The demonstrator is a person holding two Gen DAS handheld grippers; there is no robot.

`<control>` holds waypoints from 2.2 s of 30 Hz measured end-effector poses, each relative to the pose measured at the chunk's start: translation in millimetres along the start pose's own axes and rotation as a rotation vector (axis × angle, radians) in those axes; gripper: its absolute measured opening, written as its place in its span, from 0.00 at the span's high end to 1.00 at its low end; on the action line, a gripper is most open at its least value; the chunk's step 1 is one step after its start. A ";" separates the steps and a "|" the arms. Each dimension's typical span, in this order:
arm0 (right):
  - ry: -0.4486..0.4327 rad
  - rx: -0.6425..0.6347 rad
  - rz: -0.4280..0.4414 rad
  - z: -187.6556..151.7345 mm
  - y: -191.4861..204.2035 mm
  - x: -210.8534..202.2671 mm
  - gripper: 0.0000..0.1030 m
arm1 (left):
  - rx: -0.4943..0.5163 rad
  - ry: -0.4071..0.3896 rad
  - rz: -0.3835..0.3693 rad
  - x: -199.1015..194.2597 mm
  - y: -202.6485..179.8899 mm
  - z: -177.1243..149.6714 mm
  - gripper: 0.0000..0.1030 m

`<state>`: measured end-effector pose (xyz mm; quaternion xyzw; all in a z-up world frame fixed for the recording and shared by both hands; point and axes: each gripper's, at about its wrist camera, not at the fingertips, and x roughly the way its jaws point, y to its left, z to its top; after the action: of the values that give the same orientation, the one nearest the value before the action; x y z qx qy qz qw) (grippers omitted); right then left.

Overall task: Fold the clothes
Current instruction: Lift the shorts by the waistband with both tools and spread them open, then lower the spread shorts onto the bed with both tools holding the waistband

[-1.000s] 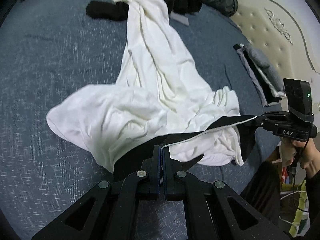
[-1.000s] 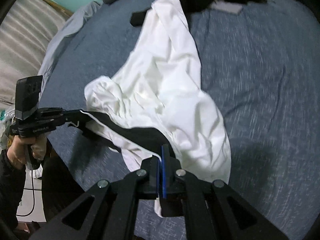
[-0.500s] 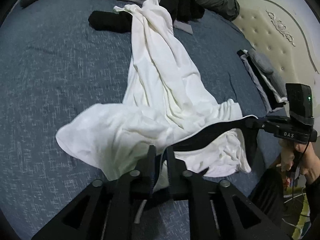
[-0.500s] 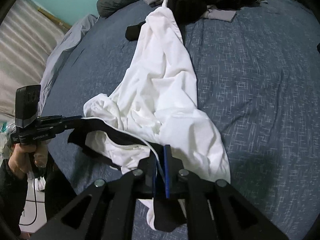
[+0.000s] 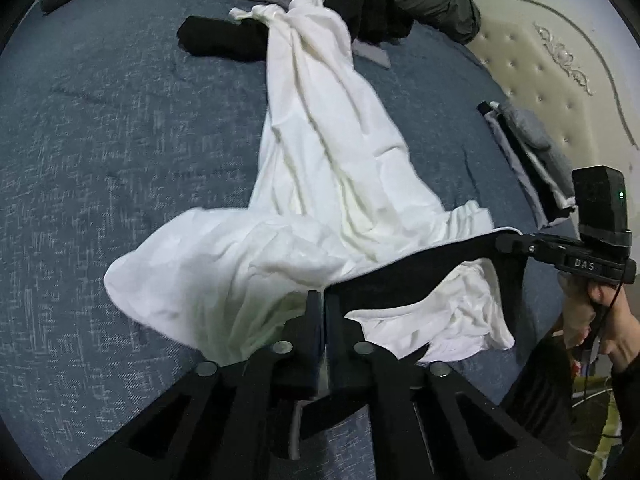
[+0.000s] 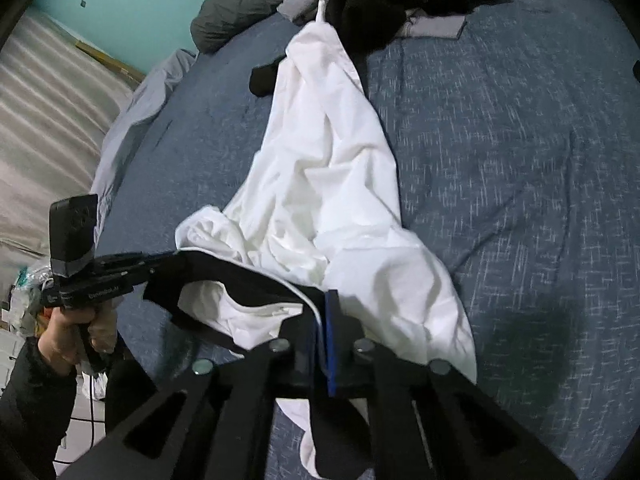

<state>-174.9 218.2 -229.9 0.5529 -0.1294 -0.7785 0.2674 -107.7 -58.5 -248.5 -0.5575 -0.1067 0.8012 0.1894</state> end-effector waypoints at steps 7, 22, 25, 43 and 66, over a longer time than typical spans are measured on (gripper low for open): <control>-0.152 -0.080 0.005 60.0 18.5 -52.0 0.99 | -0.002 -0.141 -0.036 -47.9 -4.5 55.2 0.99; 0.035 -0.176 -0.066 27.8 -0.3 11.0 0.99 | -0.038 -0.026 -0.110 2.7 13.8 36.7 0.99; 0.104 -0.166 -0.042 5.6 -11.7 31.9 0.99 | -0.040 0.052 -0.129 26.9 19.3 15.5 0.98; 0.123 0.050 -0.012 2.7 -46.6 43.2 0.97 | -0.108 0.122 -0.138 42.7 39.8 23.9 0.94; -0.190 -0.155 -0.159 7.2 -12.9 -21.0 0.64 | -0.047 -0.110 0.006 -5.2 32.5 32.4 0.65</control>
<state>-180.0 240.0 -217.2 0.4627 -0.0492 -0.8539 0.2332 -142.3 -88.8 -245.0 -0.5171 -0.1340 0.8286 0.1677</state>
